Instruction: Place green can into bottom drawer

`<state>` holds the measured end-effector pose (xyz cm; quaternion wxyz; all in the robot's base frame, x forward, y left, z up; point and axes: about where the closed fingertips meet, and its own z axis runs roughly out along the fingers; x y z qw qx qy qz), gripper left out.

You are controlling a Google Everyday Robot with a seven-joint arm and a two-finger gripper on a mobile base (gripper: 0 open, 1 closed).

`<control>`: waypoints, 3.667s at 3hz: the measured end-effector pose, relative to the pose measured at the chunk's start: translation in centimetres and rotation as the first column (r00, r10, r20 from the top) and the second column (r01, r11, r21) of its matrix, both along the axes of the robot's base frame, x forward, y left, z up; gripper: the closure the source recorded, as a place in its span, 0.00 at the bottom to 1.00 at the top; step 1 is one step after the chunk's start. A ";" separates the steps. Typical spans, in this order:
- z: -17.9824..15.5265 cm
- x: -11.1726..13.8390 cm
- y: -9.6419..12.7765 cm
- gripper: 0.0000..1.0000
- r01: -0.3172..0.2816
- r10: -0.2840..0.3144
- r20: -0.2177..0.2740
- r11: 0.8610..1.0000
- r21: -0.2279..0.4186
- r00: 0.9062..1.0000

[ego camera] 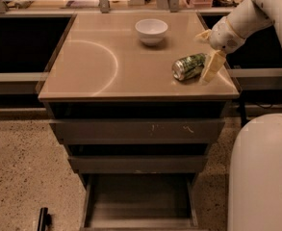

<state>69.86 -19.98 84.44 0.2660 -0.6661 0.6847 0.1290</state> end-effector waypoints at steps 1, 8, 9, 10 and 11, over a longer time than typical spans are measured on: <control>-1.0 0.3 0.6 0.00 -0.006 0.007 -0.011 1.000 0.031 1.000; 1.5 -3.8 2.3 1.00 -0.012 0.018 -0.029 0.982 0.187 0.999; 1.9 -6.6 4.3 1.00 -0.014 0.044 -0.114 0.968 0.249 0.992; 1.7 -7.2 4.7 1.00 -0.018 0.056 -0.142 0.967 0.254 0.988; 1.6 -7.1 4.7 1.00 -0.018 0.055 -0.139 0.967 0.255 0.989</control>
Offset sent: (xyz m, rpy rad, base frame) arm 0.0030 0.0057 -0.0086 0.0277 0.0103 0.0058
